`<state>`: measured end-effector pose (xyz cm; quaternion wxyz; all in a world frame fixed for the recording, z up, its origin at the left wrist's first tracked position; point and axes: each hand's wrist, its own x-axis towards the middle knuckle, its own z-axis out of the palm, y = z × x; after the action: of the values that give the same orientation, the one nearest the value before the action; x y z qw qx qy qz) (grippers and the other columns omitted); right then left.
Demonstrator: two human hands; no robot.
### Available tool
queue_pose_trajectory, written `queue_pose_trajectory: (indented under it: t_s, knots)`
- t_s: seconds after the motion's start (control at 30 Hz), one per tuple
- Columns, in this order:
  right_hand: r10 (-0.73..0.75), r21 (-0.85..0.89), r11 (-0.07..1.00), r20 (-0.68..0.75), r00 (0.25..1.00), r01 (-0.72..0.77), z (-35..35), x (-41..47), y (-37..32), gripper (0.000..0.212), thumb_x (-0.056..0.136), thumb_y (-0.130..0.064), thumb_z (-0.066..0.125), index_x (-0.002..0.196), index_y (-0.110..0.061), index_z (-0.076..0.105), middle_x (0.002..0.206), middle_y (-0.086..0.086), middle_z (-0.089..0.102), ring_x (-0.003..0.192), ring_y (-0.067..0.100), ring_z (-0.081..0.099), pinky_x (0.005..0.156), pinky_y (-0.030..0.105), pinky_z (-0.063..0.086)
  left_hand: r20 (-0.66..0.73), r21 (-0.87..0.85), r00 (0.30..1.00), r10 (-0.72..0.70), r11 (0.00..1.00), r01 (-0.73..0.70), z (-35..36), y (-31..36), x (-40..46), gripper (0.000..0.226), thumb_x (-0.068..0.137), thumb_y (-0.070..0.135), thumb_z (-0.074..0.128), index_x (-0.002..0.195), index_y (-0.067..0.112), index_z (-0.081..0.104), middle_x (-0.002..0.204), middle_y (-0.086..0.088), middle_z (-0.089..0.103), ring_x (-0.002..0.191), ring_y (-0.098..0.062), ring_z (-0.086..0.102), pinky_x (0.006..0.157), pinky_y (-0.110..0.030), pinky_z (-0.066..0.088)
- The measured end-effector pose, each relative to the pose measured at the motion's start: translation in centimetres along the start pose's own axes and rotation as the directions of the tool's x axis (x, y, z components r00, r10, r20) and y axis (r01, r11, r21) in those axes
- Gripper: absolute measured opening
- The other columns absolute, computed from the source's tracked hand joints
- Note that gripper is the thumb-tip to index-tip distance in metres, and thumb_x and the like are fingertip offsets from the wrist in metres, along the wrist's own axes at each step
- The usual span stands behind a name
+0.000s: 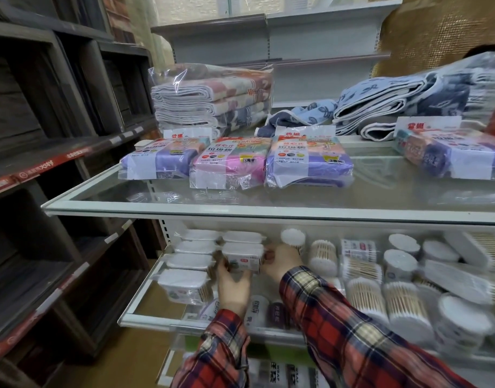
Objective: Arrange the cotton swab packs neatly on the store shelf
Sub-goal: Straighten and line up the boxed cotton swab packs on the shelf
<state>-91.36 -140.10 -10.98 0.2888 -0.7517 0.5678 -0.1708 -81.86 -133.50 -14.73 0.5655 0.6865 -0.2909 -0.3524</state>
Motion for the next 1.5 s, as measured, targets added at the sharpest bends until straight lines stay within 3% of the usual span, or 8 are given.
queue_pose_trajectory:
  t_s: [0.3,0.77,0.93,1.03,1.23,1.3,1.43,1.5]
  knots:
    - [-0.030,0.012,0.999,-0.001,1.000,0.030,-0.1,0.0,-0.2,0.029,0.084,-0.024,0.066,0.109,-0.011,0.067,0.110,0.009,0.069,0.102,0.024,0.063,0.090,0.029,0.049,-0.008,-0.028,1.000,-0.022,0.999,0.022,-0.1,0.2,0.3,0.066,0.091,0.013,0.059,0.149,0.012,0.027,0.145,-0.012,0.045,0.129,-0.030,0.045,0.105,-0.037,0.033]
    - [0.006,0.107,0.994,-0.047,0.999,-0.001,-4.1,-1.0,2.1,0.044,0.080,-0.023,0.068,0.122,-0.013,0.060,0.114,0.006,0.067,0.108,0.021,0.062,0.098,0.031,0.047,0.067,-0.132,0.997,-0.039,0.990,0.048,1.8,1.7,-3.9,0.088,0.089,0.021,0.065,0.153,0.013,0.005,0.157,-0.012,0.022,0.140,-0.031,0.030,0.115,-0.048,0.028]
    - [0.028,0.268,0.963,-0.129,0.991,0.008,-8.4,-3.9,5.3,0.048,0.076,-0.018,0.075,0.121,-0.012,0.061,0.110,0.004,0.069,0.100,0.015,0.064,0.096,0.029,0.049,0.122,-0.146,0.990,0.074,0.988,-0.056,5.6,5.1,-6.6,0.073,0.089,0.018,0.064,0.149,0.023,0.022,0.145,-0.007,0.042,0.126,-0.024,0.046,0.105,-0.035,0.036]
    - [0.068,0.353,0.936,-0.200,0.977,0.007,-11.4,-6.2,7.7,0.045,0.078,-0.012,0.073,0.121,-0.012,0.061,0.107,0.000,0.067,0.092,0.009,0.063,0.086,0.019,0.047,0.227,-0.106,0.963,0.143,0.987,-0.121,9.0,6.6,-8.0,0.056,0.090,0.017,0.064,0.140,0.020,0.039,0.135,-0.001,0.048,0.125,-0.018,0.046,0.101,-0.025,0.032]
    - [0.203,0.354,0.934,-0.387,0.899,-0.059,-16.9,-9.9,13.3,0.043,0.076,-0.013,0.074,0.118,-0.010,0.062,0.101,0.003,0.067,0.093,0.015,0.065,0.093,0.037,0.052,0.484,-0.004,0.851,0.206,0.972,-0.233,15.7,8.7,-11.1,0.058,0.094,0.017,0.056,0.146,0.012,0.031,0.148,-0.005,0.038,0.131,-0.017,0.043,0.104,-0.021,0.034]
    - [0.249,0.370,0.926,-0.458,0.853,-0.071,-18.4,-11.2,15.2,0.040,0.076,-0.013,0.075,0.114,-0.010,0.064,0.098,0.002,0.067,0.092,0.017,0.065,0.092,0.038,0.052,0.543,-0.001,0.812,0.213,0.968,-0.253,17.6,9.3,-12.3,0.054,0.094,0.013,0.055,0.143,0.012,0.034,0.128,0.004,0.044,0.111,-0.010,0.052,0.082,-0.010,0.044]
    - [0.340,0.427,0.899,-0.548,0.765,-0.094,-21.2,-13.7,17.9,0.039,0.077,-0.016,0.076,0.113,-0.012,0.063,0.100,0.002,0.066,0.096,0.019,0.064,0.094,0.034,0.051,0.631,0.057,0.755,0.179,0.960,-0.275,20.8,9.9,-13.6,0.066,0.090,0.021,0.060,0.147,0.011,0.029,0.136,-0.002,0.045,0.120,-0.017,0.046,0.103,-0.039,0.044]
    - [0.387,0.429,0.892,-0.558,0.734,-0.145,-22.3,-14.9,19.2,0.043,0.074,-0.027,0.077,0.112,-0.015,0.062,0.100,0.001,0.065,0.098,0.018,0.063,0.094,0.032,0.049,0.664,0.101,0.732,0.156,0.950,-0.295,21.8,10.2,-13.9,0.070,0.088,0.027,0.060,0.148,0.014,0.028,0.131,0.002,0.045,0.118,-0.018,0.049,0.105,-0.041,0.042]
